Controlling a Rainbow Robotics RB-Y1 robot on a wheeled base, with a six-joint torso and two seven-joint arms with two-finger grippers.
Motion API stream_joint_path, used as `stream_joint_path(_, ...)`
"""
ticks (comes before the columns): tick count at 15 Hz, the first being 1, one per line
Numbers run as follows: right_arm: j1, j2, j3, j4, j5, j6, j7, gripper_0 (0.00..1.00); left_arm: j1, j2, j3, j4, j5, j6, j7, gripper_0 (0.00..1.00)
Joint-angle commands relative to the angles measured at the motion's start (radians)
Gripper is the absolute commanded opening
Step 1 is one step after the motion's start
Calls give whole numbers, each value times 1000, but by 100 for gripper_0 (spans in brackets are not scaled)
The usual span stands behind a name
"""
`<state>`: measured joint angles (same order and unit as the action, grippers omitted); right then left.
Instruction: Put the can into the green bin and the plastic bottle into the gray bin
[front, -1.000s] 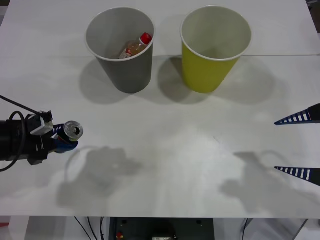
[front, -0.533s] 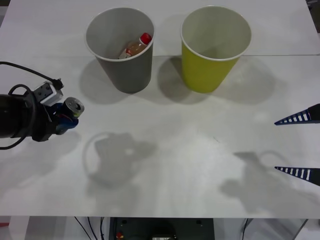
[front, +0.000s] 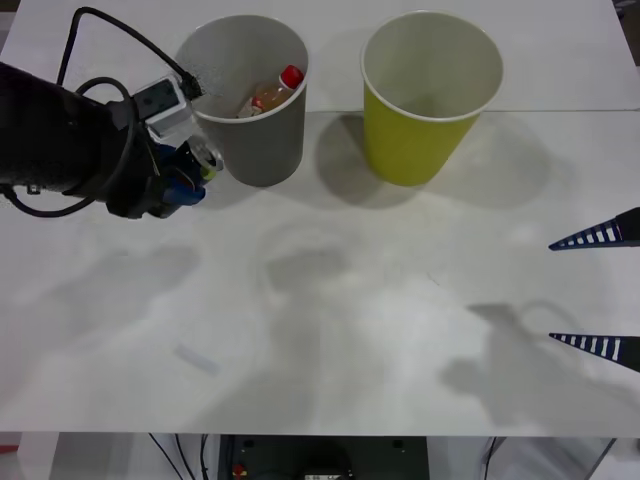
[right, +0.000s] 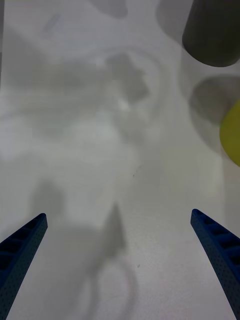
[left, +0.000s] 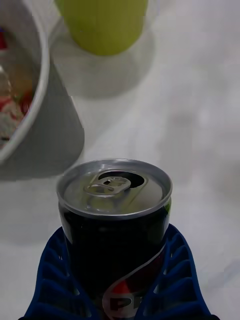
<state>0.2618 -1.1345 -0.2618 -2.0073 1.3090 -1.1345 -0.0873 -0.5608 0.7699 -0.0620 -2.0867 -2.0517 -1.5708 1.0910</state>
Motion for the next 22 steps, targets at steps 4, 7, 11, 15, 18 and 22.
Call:
stream_joint_path(4,0,0,0,0,0,0,0,100,-317,-158,-137,143,-13,0,96,0)
stream_joint_path(7,0,0,0,0,0,0,0,100,-446,-245,-159,270,-22,0,107,0)
stream_joint_path(11,0,0,0,0,0,0,0,100,-634,-334,-230,444,-61,0,152,0)
stream_joint_path(15,0,0,0,0,0,0,0,100,-735,-477,-228,622,-197,0,156,1)
stream_joint_path(18,0,0,0,0,0,0,0,100,-798,-549,-228,774,-281,6,145,1)
stream_joint_path(22,0,0,0,0,0,0,0,100,-849,-589,-228,941,-306,193,144,2)
